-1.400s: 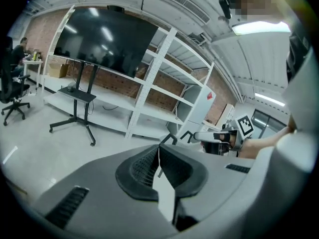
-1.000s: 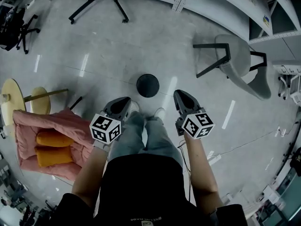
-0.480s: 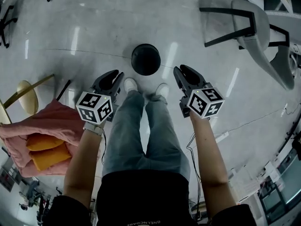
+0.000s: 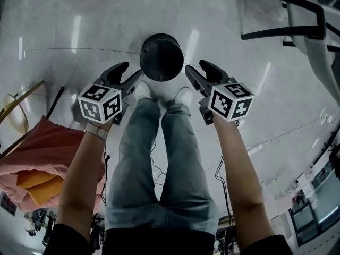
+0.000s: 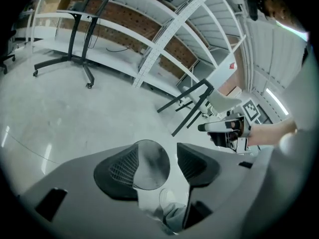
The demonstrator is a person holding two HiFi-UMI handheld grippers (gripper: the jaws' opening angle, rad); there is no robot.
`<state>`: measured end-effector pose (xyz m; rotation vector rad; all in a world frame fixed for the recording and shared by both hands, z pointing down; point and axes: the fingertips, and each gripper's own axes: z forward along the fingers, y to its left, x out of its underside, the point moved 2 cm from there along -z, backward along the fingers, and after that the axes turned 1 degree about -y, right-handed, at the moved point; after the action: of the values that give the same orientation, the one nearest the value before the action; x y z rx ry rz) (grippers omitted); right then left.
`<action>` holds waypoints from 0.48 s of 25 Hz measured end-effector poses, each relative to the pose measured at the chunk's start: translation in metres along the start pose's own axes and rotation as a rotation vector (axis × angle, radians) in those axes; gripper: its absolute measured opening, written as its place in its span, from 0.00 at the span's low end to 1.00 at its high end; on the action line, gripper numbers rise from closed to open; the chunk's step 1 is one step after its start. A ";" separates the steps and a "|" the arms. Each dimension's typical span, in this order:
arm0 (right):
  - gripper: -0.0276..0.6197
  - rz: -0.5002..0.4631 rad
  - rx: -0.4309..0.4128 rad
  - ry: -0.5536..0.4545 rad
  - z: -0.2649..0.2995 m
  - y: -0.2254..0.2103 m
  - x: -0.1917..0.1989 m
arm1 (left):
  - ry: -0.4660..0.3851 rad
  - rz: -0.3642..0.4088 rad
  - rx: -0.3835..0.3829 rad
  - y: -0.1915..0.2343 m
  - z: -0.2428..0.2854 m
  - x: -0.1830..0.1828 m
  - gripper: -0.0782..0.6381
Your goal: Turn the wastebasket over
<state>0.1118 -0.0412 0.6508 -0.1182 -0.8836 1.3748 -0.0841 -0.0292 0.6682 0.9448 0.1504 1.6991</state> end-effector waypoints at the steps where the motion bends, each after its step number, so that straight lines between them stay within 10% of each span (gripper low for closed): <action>1: 0.41 0.001 -0.001 0.015 0.009 -0.006 0.006 | 0.013 -0.004 -0.004 0.008 0.011 0.004 0.45; 12: 0.49 0.039 -0.012 0.157 0.099 -0.071 0.066 | 0.149 -0.045 0.005 0.073 0.099 0.066 0.51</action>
<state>0.1044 -0.0412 0.7889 -0.2506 -0.7624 1.3768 -0.0786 -0.0340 0.8075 0.8125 0.2724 1.7276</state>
